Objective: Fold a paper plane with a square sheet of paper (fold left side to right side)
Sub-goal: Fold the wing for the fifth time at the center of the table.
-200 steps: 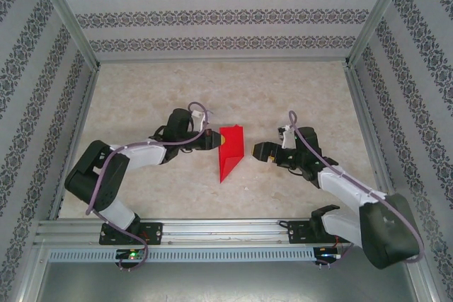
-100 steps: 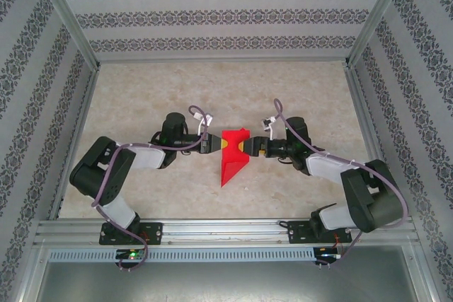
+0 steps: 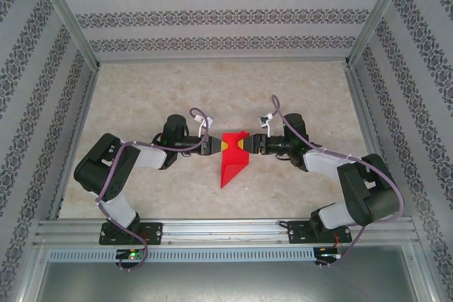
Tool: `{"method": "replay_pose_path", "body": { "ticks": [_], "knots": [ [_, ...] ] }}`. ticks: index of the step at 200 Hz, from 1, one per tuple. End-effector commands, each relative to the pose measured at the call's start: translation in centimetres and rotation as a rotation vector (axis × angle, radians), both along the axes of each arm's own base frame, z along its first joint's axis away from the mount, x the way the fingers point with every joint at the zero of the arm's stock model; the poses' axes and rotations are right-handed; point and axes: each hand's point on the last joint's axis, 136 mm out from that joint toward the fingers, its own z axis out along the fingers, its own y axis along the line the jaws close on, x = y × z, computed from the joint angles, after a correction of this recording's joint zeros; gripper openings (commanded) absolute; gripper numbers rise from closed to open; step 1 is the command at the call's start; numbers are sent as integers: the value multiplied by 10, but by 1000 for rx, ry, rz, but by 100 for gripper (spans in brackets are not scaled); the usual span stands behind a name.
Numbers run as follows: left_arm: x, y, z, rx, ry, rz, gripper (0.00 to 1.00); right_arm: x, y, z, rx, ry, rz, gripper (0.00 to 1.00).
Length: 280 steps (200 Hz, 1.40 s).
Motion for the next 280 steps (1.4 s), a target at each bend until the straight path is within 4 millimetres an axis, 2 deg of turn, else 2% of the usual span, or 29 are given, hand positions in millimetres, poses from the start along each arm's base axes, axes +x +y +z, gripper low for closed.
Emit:
{"method": "replay_pose_path", "body": {
  "ticks": [1,32,64,116,131,152,172,202,220,251,280],
  "knots": [
    [3,5,-4,25,-23,12,0,6,0,11,11,-41,12,57],
    [4,7,-10,53,-16,24,0,9,-2,7,0,-19,-3,42],
    [4,10,-18,86,-11,36,1,13,-5,0,-24,-2,-22,32],
    [2,14,-24,122,-11,49,16,18,-5,-22,-87,65,-50,3],
    [3,18,-27,157,-18,62,22,21,-8,-27,-107,85,-70,0],
    [4,30,-32,249,-43,105,42,24,-11,-30,-127,111,-92,0],
    [4,45,-30,353,-94,145,48,24,-12,-31,-145,155,-102,0],
    [0,65,-11,478,-203,185,49,25,-17,-37,-183,279,-135,0],
    [-10,70,-1,554,-275,171,49,25,-20,-40,-192,355,-160,0],
    [-38,61,5,694,-391,98,50,27,-24,-41,-183,426,-200,0],
    [-62,44,-1,776,-434,29,50,31,-28,-40,-182,455,-232,0]
  ]
}}
